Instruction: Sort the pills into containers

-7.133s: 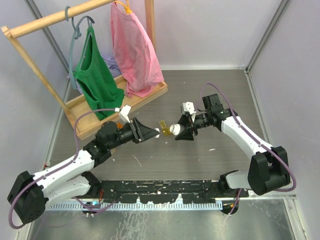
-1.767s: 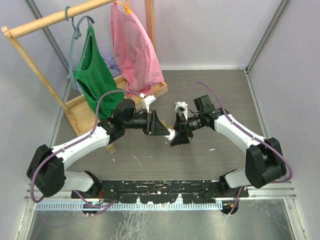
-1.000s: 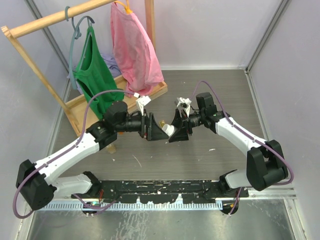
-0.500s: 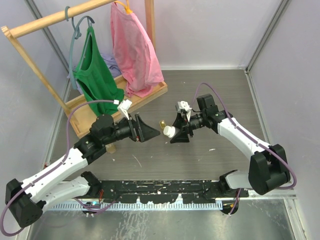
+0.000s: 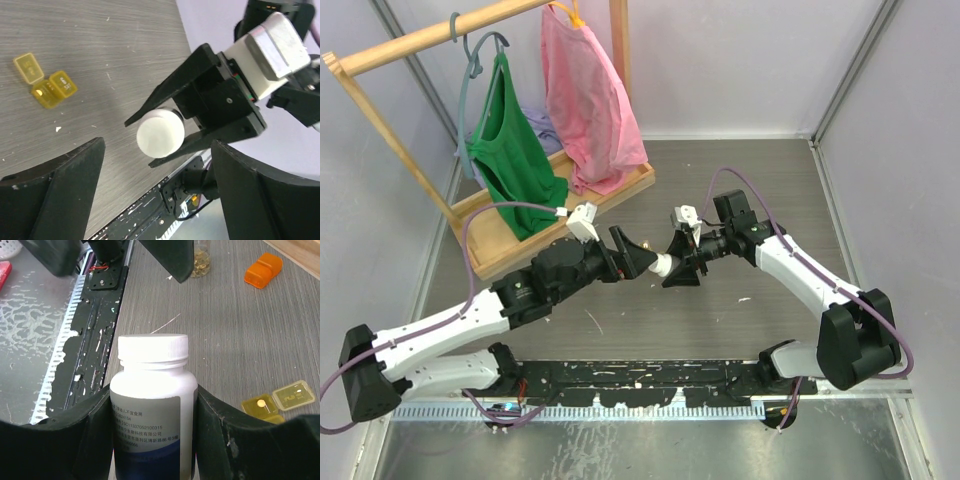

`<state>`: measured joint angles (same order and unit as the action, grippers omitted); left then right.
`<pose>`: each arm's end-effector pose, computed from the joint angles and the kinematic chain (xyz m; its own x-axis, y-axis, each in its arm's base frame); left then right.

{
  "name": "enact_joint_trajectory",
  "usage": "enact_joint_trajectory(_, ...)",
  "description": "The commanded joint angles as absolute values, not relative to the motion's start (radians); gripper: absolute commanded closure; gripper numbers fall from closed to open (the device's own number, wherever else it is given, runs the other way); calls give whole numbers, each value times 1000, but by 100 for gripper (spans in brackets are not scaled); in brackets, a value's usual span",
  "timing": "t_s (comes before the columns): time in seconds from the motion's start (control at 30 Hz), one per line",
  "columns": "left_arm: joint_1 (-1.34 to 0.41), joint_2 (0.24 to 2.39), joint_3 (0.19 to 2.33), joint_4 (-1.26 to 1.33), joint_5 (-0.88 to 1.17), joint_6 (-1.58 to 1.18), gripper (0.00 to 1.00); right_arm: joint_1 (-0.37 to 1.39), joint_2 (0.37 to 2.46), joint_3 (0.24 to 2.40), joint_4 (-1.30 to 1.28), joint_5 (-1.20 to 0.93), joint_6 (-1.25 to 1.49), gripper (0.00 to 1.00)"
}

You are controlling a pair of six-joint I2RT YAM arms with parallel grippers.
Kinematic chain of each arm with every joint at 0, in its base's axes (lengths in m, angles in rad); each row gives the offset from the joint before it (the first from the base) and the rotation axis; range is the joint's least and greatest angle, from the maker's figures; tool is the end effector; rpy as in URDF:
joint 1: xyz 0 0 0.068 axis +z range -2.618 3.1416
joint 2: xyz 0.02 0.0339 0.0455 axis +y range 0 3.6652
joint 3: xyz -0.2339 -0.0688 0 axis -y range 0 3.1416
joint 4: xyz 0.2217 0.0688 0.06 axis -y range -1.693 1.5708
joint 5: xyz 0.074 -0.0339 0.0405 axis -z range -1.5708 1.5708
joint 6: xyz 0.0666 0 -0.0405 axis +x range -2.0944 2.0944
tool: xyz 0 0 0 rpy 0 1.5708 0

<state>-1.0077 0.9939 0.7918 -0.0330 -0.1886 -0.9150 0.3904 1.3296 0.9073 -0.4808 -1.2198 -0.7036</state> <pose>0.1479 -0.2109 0.2913 -0.6570 -0.4177 -0.6276 0.3486 0.5699 -0.7441 0.2083 0.1533 0.2284 -0.1212 -0.2904 -0.9492 -0.9796 -0.1196 0.1617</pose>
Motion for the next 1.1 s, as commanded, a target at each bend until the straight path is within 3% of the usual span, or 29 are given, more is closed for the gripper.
enact_joint_trajectory(0.0, -1014, 1032, 851, -29, -257, -959, 17, 387, 1294, 954, -479, -1230, -726, 99)
enact_joint_trajectory(0.3, -1015, 1085, 866, 12, -203, -977, 23, 387, 1293, 953, -480, -1229, -726, 99)
enact_joint_trajectory(0.53, -1015, 1116, 867, 32, -178, -994, 35, 386, 1294, 953, -481, -1230, -726, 99)
enact_joint_trajectory(1.07, -1014, 1143, 879, 12, -143, -997, 48, 387, 1295, 956, -484, -1233, -724, 99)
